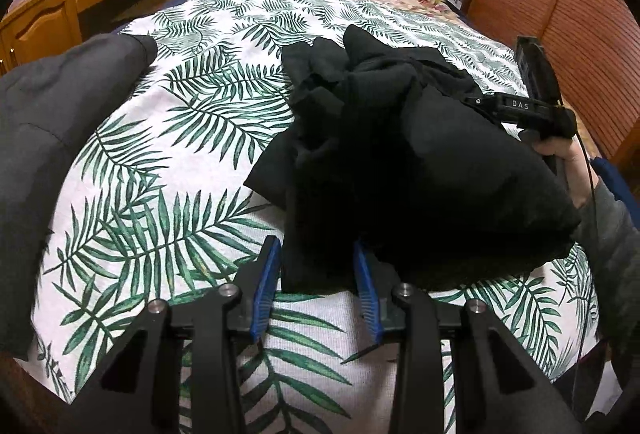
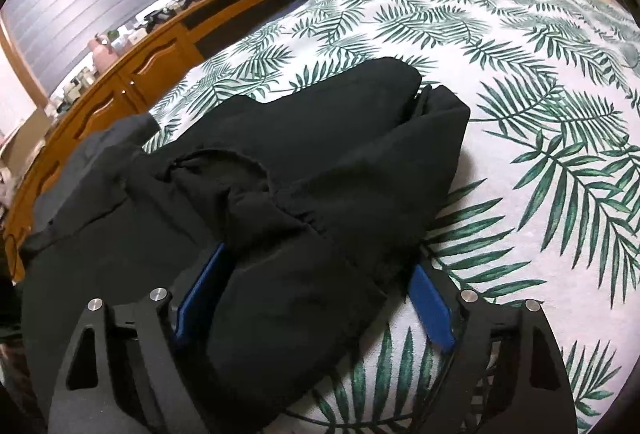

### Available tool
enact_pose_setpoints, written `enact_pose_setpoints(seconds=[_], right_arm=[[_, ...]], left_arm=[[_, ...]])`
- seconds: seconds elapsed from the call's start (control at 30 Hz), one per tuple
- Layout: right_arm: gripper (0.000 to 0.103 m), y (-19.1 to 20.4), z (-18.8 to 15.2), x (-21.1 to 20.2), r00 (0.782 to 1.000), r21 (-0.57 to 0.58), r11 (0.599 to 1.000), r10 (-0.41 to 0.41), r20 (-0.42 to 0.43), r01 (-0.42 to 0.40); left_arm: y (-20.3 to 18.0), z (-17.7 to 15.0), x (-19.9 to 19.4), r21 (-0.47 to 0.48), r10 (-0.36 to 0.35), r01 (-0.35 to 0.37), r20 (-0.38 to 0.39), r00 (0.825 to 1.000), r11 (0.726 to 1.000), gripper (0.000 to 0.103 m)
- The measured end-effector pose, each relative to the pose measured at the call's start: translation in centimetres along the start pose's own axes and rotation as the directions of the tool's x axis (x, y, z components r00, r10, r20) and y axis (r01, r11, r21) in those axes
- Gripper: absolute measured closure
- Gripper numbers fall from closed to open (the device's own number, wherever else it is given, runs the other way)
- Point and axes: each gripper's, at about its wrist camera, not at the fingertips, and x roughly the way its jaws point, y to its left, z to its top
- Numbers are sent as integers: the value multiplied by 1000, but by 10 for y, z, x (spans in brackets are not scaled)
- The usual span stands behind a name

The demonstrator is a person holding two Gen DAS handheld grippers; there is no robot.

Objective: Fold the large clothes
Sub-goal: 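Grasp the folded black coat with the left tool while the right tool grasps it, then carry the folded coat off the bed with both tools toward the cabinets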

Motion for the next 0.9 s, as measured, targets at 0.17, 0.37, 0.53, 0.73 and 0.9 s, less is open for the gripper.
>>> enact_pose_setpoints(seconds=[0.17,0.37,0.53,0.73,0.9], right_arm=[[21,1,5,3,1000,22,1000,5,-24,-5],[57,9,9,-7,1000,15,1000,-7,-11,7],[81,37,13,-36,995,-56,996,-58,80,62],[84,86,22,-59,986,-128,987,-75,148,94],[84,128,38,-63,983,-165,982,-67,172,96]], left_arm=[[0,0,0,-8,-33,33,1,999,999,77],[-10,6,-16,32,-13,12,48,999,999,97],[-26,17,-54,80,14,-27,161,987,996,99],[-3,29,-101,81,37,-59,251,967,995,99],[31,37,-135,77,73,-100,299,952,992,99]])
